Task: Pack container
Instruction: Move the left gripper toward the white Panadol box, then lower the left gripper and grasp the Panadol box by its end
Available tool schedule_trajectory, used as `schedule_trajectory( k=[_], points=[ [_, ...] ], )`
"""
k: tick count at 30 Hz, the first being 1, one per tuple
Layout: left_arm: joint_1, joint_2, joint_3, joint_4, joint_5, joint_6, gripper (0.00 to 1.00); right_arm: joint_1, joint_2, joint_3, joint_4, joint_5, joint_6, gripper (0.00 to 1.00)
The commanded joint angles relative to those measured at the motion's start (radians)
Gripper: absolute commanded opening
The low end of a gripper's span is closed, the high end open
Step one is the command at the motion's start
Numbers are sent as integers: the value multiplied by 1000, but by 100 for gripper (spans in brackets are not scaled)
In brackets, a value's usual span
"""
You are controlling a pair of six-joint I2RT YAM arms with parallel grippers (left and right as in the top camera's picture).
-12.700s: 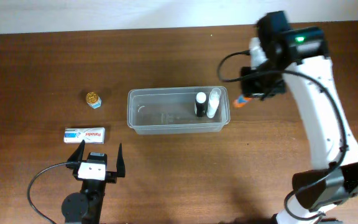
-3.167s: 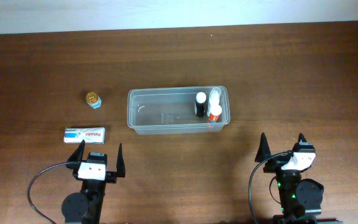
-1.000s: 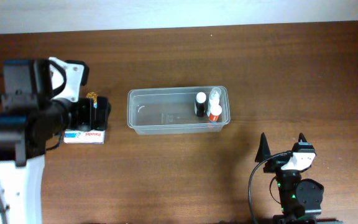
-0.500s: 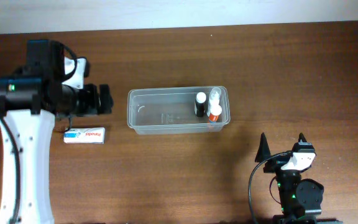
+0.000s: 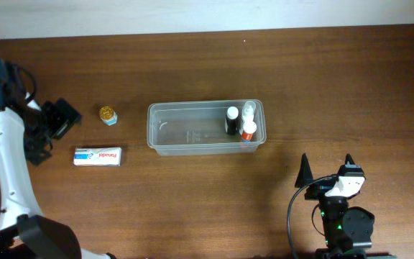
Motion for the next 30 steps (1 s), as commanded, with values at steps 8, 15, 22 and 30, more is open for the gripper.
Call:
schedule_trajectory(
  k=[8,15,22,30],
  points=[
    [53,2,-355,281,45,-219,100,-6,-8,-5,-8,4,0,98],
    [53,2,-441,406,45,-308,100,-6,-8,-5,-8,4,-1,98],
    [51,16,-486,502,45,-307,100,-6,-8,-5,-8,4,0,98],
    [30,127,-495,533,45,-307,100,-6,-8,-5,-8,5,-1,98]
  ],
)
